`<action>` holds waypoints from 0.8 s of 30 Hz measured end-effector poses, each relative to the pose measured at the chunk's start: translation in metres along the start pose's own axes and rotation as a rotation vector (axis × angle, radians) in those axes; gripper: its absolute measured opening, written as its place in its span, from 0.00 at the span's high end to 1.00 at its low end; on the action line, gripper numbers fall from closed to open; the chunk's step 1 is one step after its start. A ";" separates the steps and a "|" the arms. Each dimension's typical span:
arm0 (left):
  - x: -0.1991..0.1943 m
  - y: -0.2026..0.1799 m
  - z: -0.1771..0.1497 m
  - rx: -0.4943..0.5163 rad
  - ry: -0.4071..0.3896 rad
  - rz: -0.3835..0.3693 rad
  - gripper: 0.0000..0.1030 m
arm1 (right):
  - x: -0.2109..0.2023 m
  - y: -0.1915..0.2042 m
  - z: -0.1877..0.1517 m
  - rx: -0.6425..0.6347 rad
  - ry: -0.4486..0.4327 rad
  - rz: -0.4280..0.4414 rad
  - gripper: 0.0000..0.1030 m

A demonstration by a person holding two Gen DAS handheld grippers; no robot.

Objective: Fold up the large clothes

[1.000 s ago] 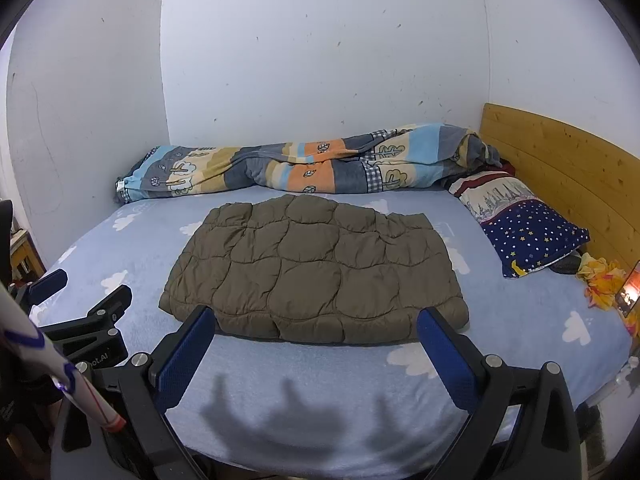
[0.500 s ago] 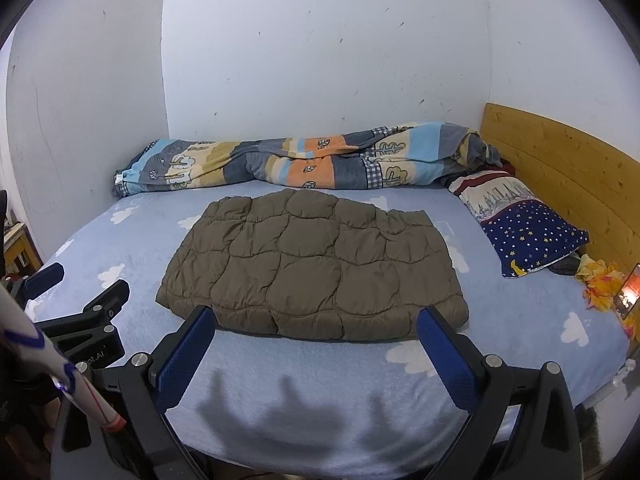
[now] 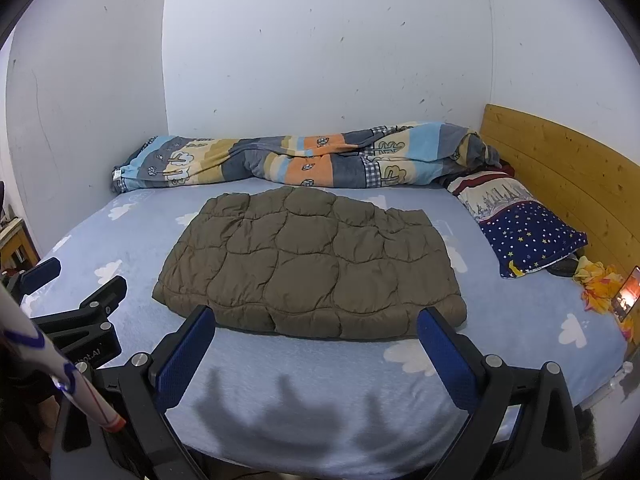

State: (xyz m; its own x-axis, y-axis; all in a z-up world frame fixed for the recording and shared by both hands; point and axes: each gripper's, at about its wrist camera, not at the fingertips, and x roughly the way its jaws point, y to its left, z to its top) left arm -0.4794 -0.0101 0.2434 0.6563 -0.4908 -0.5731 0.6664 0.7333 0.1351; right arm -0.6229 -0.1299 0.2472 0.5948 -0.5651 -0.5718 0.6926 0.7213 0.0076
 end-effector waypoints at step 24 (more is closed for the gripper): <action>-0.002 -0.003 -0.003 0.018 -0.010 0.010 0.10 | 0.000 -0.012 -0.003 -0.008 0.007 0.004 0.00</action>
State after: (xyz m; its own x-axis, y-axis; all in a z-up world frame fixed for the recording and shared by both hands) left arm -0.4838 -0.0094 0.2417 0.6665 -0.4882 -0.5634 0.6660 0.7295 0.1558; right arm -0.6321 -0.1375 0.2447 0.5946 -0.5591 -0.5778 0.6867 0.7269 0.0034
